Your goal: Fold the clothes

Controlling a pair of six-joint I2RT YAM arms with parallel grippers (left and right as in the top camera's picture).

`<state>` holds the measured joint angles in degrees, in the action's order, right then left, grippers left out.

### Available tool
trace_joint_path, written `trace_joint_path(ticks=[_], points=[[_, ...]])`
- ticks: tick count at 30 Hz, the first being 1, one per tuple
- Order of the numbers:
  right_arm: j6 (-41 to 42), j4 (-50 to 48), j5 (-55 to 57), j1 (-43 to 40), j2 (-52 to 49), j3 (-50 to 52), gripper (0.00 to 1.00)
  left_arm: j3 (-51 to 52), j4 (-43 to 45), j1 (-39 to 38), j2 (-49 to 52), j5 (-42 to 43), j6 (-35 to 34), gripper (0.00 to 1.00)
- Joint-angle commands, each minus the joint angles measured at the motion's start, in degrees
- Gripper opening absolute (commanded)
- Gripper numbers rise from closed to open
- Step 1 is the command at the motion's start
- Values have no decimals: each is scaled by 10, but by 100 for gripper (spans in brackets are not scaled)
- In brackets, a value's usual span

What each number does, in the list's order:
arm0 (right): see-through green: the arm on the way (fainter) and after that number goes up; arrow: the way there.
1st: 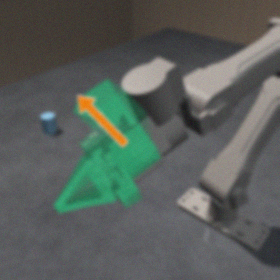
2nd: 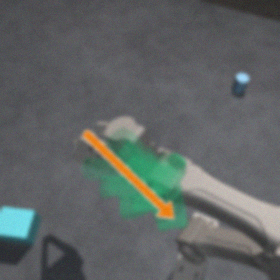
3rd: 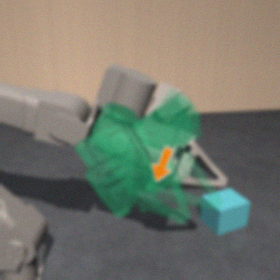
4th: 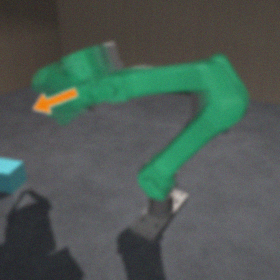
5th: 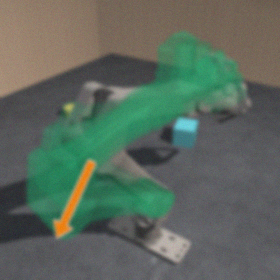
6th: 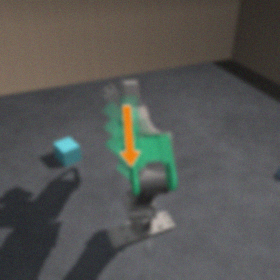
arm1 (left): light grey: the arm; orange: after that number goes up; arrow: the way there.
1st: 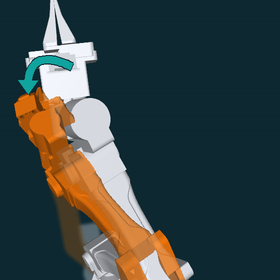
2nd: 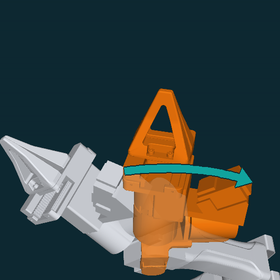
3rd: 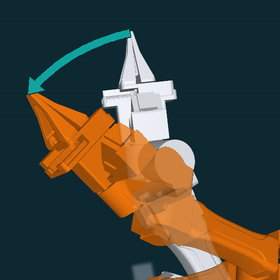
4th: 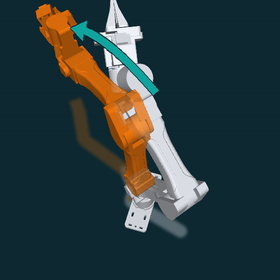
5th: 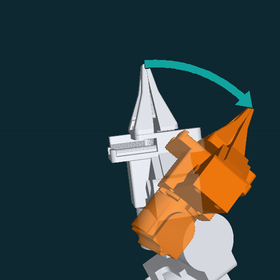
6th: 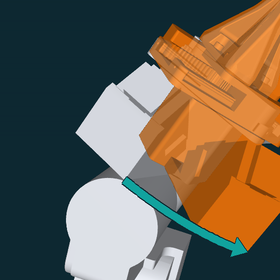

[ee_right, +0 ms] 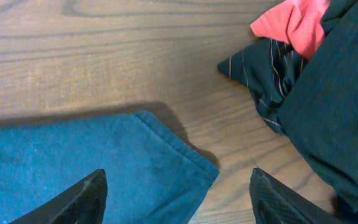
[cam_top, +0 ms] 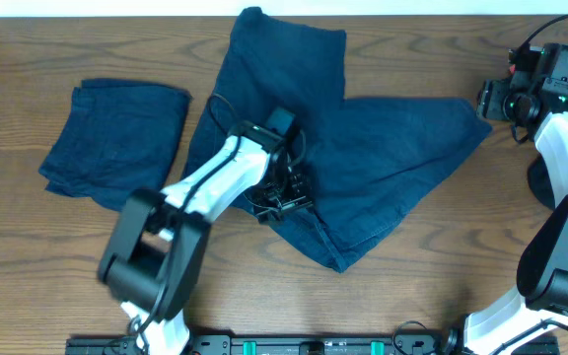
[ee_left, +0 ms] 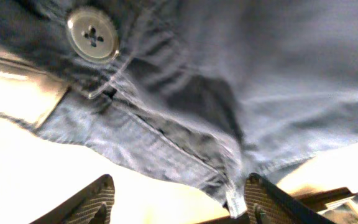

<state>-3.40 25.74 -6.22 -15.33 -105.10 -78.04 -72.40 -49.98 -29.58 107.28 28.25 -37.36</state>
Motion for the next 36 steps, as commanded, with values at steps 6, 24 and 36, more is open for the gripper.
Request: trace_joint_path(ticks=[6, 24, 36], points=[[-6, 19, -2, 2, 0, -3, 72, 9, 26, -4, -60, -82, -1, 76], [-5, 68, 2, -2, 0, -3, 72, 127, 216, -23, -44, -82, -88, 80], [-5, 73, 2, -4, 0, -3, 72, 133, 246, -37, -42, -83, -101, 80]])
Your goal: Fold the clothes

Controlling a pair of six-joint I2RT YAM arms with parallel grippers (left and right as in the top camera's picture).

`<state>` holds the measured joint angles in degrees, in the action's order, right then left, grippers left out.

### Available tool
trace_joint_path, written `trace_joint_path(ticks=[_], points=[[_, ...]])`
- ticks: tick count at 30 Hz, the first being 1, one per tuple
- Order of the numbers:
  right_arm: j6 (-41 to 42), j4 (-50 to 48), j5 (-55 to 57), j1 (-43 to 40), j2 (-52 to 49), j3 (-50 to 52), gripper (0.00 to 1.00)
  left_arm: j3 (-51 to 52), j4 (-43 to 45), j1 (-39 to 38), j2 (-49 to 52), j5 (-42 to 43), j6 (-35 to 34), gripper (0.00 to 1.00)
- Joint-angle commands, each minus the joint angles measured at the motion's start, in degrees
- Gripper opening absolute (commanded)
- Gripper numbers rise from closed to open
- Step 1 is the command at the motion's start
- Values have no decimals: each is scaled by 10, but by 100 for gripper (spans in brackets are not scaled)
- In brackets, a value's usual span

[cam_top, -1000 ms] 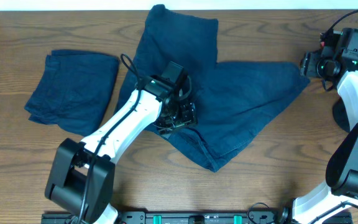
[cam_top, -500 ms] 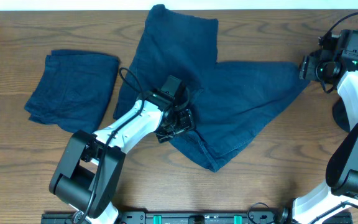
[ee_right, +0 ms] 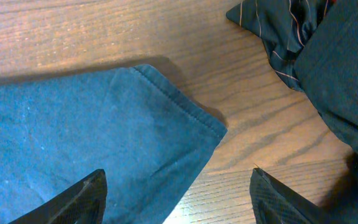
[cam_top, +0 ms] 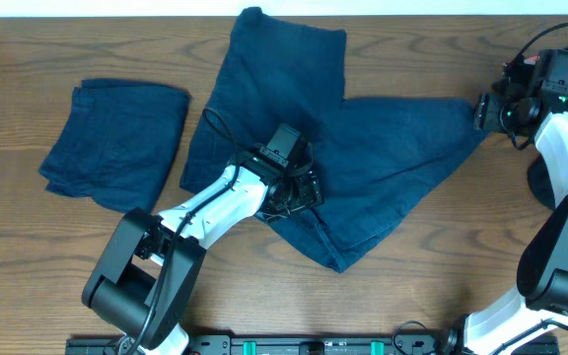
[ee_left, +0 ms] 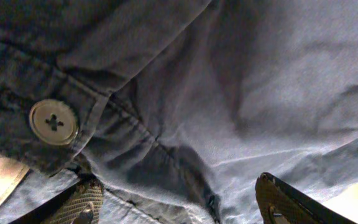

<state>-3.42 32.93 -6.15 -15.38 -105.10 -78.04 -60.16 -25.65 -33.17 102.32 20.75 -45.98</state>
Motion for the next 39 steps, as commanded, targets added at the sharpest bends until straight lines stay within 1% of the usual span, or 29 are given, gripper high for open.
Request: trace_joint_path(ticks=[1, 7, 8, 9, 10, 11, 13, 15, 18, 20, 22, 23, 25, 26, 27, 29, 30, 31, 33, 35, 37, 39], points=[[-5, 3, 2, -4, 0, -3, 72, 13, 5, -1, 8, -8, -20, 80], [-5, 5, 1, -4, 0, -3, 71, 22, 29, -7, 17, -7, -29, 79], [-5, 5, 1, -4, 0, -3, 70, 22, 31, -7, 19, -7, -29, 76], [-5, 5, 1, -4, 0, -3, 69, 22, 33, -8, 22, -8, -29, 71], [-5, 6, 2, -4, 0, -3, 68, 23, 35, -8, 24, -8, -29, 66], [-5, 7, 1, -4, 0, -3, 67, 23, 36, -8, 25, -8, -28, 57], [-5, 8, 1, -4, 0, -3, 66, 23, 37, -8, 25, -7, -28, 30], [-5, 8, 2, -4, 0, -3, 65, 23, 37, -7, 25, -8, -27, 7], [-5, 8, 5, -5, 0, -3, 64, 22, 32, -5, 24, -7, -6, 6], [-5, 10, 20, -7, 0, -3, 62, 22, 14, 1, 18, -9, 3, 6], [-5, 13, 29, -10, 0, -3, 60, 22, -5, 10, 7, -9, 32, 6], [-5, 14, 29, -11, 0, -3, 59, 21, -16, 16, 0, -9, 59, 6], [-5, 14, 29, -12, 0, -3, 58, 12, -61, 35, -16, -13, 125, 6], [-5, 16, 29, -12, 0, -3, 58, 6, -90, 46, -24, -28, 144, 6], [-5, 22, 29, -12, 0, -3, 57, -2, -129, 62, -33, -54, 162, 6], [-5, 35, 29, -12, 0, -1, 52, -9, -183, 90, -49, -93, 183, 6], [-4, 41, 29, -12, 0, 3, 48, -9, -205, 109, -60, -100, 197, 6], [3, 44, 27, -12, 0, 9, 48, -9, -219, 124, -67, -99, 208, 6], [4, 49, 6, -10, 0, 23, 48, -9, -244, 151, -79, -98, 215, 6], [3, 52, -40, -10, 0, 45, 49, -9, -264, 172, -88, -92, 227, 6], [-5, 46, -79, -10, 0, 70, 50, -9, -281, 186, -97, -92, 235, 6], [-5, 43, -94, -10, 0, 93, 50, -9, -292, 196, -107, -92, 240, 6]])
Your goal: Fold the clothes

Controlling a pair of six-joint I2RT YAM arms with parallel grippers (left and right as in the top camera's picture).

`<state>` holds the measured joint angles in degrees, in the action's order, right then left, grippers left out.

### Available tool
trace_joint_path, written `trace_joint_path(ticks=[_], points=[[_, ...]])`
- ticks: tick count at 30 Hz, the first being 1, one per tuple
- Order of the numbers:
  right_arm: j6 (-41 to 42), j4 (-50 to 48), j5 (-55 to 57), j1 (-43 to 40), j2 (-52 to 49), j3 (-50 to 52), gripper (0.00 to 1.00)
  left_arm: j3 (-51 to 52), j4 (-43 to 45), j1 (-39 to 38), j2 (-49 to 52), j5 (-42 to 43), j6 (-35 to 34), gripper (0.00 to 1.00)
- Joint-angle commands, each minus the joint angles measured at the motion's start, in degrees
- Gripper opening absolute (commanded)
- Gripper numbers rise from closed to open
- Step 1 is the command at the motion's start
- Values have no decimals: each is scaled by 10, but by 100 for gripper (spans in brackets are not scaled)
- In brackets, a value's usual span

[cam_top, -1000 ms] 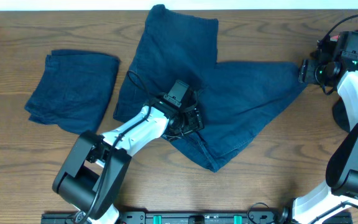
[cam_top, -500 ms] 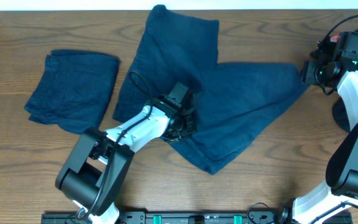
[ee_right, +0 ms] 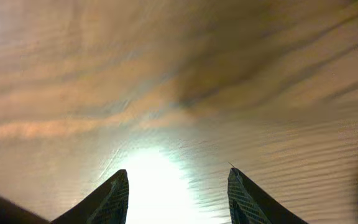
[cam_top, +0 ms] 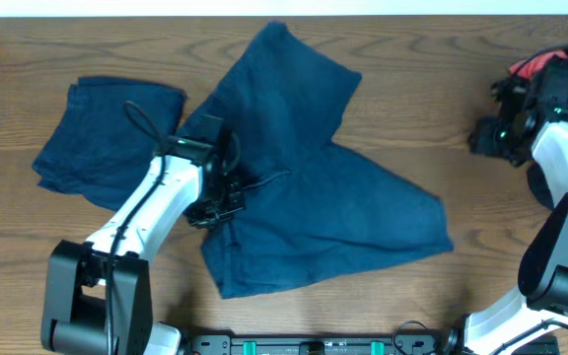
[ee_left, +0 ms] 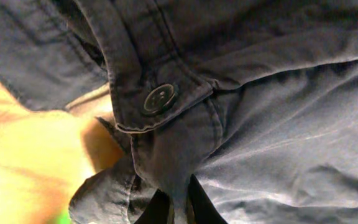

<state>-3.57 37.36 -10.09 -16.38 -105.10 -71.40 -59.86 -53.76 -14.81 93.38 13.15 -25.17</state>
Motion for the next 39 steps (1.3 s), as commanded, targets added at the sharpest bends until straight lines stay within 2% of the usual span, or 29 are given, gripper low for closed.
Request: trace_joint_path(ticks=[1, 12, 23, 30, 36, 39], points=[[-4, -1, -54, 0, 0, 40, 51, -12, -14, 16, -23, -16, 39, 6], [-2, 75, -60, 0, 0, 122, 53, -12, -4, 23, -43, -16, 45, 6], [-4, 108, -64, 18, 0, 137, 55, -11, 5, 23, -43, -16, 43, 6], [-81, 87, -177, 68, 0, 160, 56, -11, 5, 23, -43, -16, 35, 7], [-81, 82, -181, 91, 0, 160, 49, -11, 5, 23, -43, -16, 21, 6], [-99, 82, -218, 96, 0, 160, 47, -11, 5, 23, -43, -16, 20, 6]])
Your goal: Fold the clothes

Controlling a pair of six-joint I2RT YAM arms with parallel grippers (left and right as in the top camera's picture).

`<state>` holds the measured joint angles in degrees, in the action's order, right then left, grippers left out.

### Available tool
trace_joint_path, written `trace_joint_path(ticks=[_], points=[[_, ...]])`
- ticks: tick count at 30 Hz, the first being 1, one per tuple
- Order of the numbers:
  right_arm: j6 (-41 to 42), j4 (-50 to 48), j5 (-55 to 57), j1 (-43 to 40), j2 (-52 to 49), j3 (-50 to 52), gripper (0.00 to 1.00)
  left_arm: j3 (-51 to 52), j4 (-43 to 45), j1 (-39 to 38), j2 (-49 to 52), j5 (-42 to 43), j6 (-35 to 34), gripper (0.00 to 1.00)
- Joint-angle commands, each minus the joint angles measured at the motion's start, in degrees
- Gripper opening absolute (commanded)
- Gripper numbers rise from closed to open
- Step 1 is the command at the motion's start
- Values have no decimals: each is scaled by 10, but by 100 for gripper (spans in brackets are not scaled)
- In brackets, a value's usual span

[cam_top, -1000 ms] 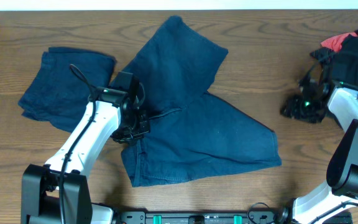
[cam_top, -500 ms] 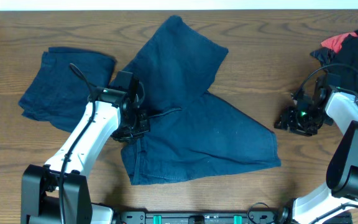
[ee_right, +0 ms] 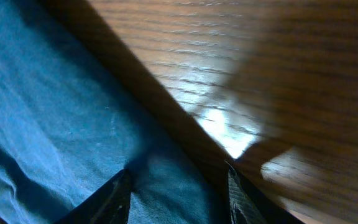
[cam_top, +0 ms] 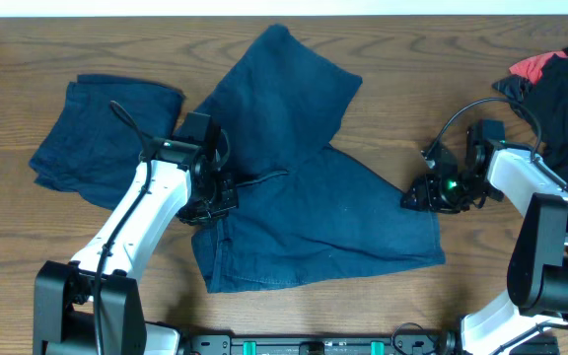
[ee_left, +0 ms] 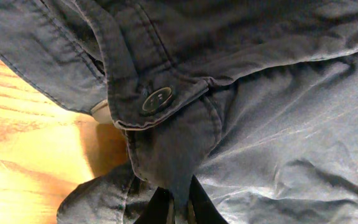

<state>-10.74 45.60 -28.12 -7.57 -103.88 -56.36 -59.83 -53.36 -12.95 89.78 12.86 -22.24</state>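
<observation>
Dark blue trousers (cam_top: 314, 212) lie spread over the middle of the table, one leg pointing to the far edge, the other to the right. My left gripper (cam_top: 211, 203) is shut on their waistband, just below the button (ee_left: 156, 99); in the left wrist view the gripper (ee_left: 178, 210) pinches a fold of the cloth. My right gripper (cam_top: 414, 197) stands open low over the right leg's edge. In the right wrist view, blue cloth (ee_right: 67, 124) lies between its fingers (ee_right: 118, 198), with bare wood beside it.
A folded blue garment (cam_top: 102, 133) lies at the left, close to my left arm. A pile of black and red clothes (cam_top: 560, 84) sits at the back right corner. The wooden table (cam_top: 442, 89) shows between the trousers and the pile.
My right gripper has come from beside the clothes pile down and left to the right leg's edge, still open. My left gripper stays shut on the waistband, and the trousers have barely shifted.
At first my left gripper was open over the waistband in mid-table and my right was open by the leg's hem. Then the left sat lower on the cloth. Later it was shut on the waistband with the trousers further left. Now the right is at the leg.
</observation>
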Motion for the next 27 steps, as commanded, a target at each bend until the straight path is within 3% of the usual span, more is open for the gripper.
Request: trace_joint_path(ticks=[1, 5, 8, 11, 16, 21, 27], points=[[-38, 1, -54, 8, -12, 9, 47, -12, 1, 4, -7, -14, -10, 7], [-64, 0, -99, 8, -12, 9, 44, -12, 1, 4, -7, -14, -9, 7], [-50, -23, -96, 6, -12, 9, 16, -12, 0, 4, -7, -14, -9, 7], [-11, -63, -82, 2, -12, 9, 1, -12, 1, 4, -7, -14, -9, 7], [115, -101, 64, -20, -8, -4, 1, -12, 1, 3, -7, -14, -9, 7], [151, -101, 81, -61, 30, -14, 1, -12, 4, -17, -7, -14, -7, 6], [176, -68, 121, -117, 123, -14, 1, -12, 51, -94, -5, -14, -5, 6]])
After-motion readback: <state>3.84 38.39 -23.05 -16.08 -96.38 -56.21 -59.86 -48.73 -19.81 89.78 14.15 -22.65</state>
